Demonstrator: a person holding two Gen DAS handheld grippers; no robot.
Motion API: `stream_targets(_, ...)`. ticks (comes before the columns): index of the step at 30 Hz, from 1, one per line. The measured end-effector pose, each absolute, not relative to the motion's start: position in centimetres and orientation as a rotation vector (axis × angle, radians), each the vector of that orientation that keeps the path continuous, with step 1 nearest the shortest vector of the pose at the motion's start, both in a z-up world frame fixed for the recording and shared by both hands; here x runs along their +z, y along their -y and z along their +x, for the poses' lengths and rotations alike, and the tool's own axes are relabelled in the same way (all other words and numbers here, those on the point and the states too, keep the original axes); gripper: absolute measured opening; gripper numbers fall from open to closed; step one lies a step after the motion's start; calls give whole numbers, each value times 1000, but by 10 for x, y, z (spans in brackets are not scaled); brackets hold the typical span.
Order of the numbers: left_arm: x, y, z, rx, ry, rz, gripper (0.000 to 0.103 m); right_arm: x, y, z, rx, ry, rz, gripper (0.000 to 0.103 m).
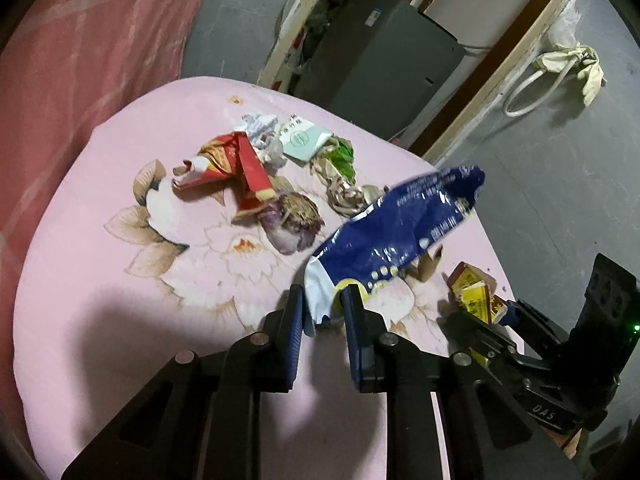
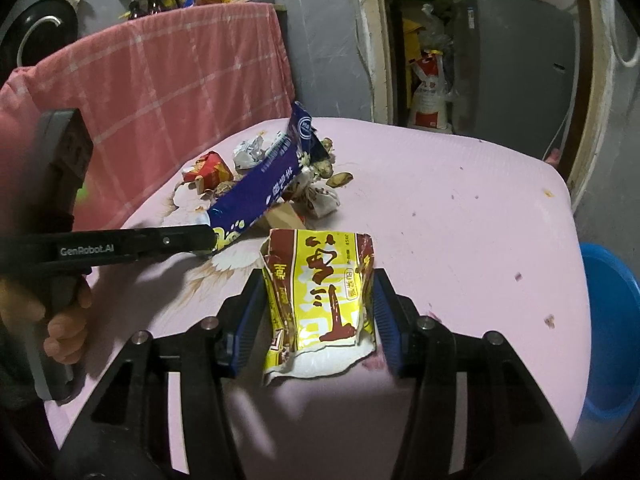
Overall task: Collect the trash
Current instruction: 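Grasp the blue wrapper with left tool while right tool grasps the yellow snack bag, then carry both wrappers over the blue bucket and open both tools to drop them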
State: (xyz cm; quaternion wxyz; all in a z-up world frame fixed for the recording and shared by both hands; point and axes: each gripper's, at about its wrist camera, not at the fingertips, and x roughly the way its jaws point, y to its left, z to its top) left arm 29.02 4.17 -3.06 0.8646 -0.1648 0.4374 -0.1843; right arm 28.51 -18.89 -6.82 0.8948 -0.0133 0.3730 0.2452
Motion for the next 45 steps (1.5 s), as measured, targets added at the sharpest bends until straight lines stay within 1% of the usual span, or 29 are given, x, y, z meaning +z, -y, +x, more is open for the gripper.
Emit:
stream_targets(2,-29,-39,288,-379,-907,-321,16,-68,194,281,502,-763,-9,51)
stream_targets(6,-26,-31,283,-381,-891,-326,10,-65,203,273,492,-738,23,51)
stream_targets(12,-6,-3,252,-408,-758,-269,9,-43,222,248,467,-605,59,51)
stream_targets(18,38,55,229,-444,-541,-195,9,7,257,216,382,-373,28,51)
stream_targets(22,63,98,224,-490,-429,-167,10,42,290,204,287,-243,5,51)
stream_targets(24,72,127,228,-523,-381,-149,10,53,310,201,238,-205,1,51)
stream_targets(27,77,169,238,-567,-355,-134,10,62,342,201,152,-179,-1,52)
stream_targets(30,75,207,256,-603,-384,-129,10,58,375,206,72,-191,13,52)
stream_targets(33,65,246,280,-637,-466,-127,10,46,411,213,9,-231,44,52)
stream_targets(38,37,300,313,-649,-648,-95,10,2,465,231,-57,-352,123,52)
stream_targets(45,-21,354,354,-611,-888,-31,10,-66,499,258,-64,-530,242,52)
